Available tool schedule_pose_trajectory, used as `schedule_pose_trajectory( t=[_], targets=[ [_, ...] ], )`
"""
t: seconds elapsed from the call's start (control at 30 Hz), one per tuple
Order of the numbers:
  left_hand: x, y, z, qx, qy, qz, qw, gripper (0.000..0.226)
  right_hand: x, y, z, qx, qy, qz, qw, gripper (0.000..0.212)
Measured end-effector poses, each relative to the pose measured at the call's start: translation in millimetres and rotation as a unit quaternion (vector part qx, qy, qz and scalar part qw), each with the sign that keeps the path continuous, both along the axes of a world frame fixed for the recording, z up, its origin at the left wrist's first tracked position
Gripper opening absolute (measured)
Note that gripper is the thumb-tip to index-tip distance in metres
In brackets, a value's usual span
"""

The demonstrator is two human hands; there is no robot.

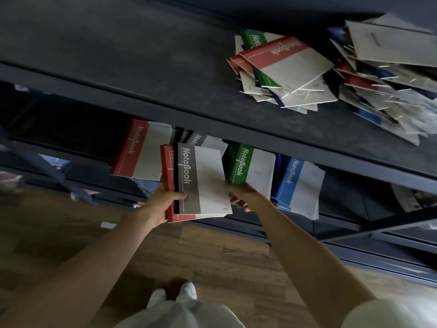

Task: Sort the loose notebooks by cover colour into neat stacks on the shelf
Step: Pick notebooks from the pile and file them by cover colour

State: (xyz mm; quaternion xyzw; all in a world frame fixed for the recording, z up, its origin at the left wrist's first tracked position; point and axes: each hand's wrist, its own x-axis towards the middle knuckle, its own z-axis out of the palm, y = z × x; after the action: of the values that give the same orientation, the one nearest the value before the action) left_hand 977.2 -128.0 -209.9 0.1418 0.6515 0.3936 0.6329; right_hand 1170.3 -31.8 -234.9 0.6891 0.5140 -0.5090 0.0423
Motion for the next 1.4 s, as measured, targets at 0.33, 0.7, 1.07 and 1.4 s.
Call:
schedule_pose_trajectory(
  t=[0.33,0.7,1.07,1.4],
  targets=[
    [-28,3,4,0.019,-0.019,0.062,0.998,0.036,-45,-4,5,0.060,0.052,-0.110,0.991,0.014],
    [-137,-19,10,0.017,0.005,0.061,0.998,0.035,-106,2,-15,0.154,-0.107,-0.110,0.976,0.031],
    [-213,-14,-7,0.003,0.003,-0.027,1.000,0.043,-148,-13,-25,0.176,-0.233,-0.139,0.946,0.037],
    [-209,2,-10,0.033,-0.035,-0.023,0.999,0.042,-243,-38,9,0.075,0.039,-0.104,0.991,0.055]
  ],
)
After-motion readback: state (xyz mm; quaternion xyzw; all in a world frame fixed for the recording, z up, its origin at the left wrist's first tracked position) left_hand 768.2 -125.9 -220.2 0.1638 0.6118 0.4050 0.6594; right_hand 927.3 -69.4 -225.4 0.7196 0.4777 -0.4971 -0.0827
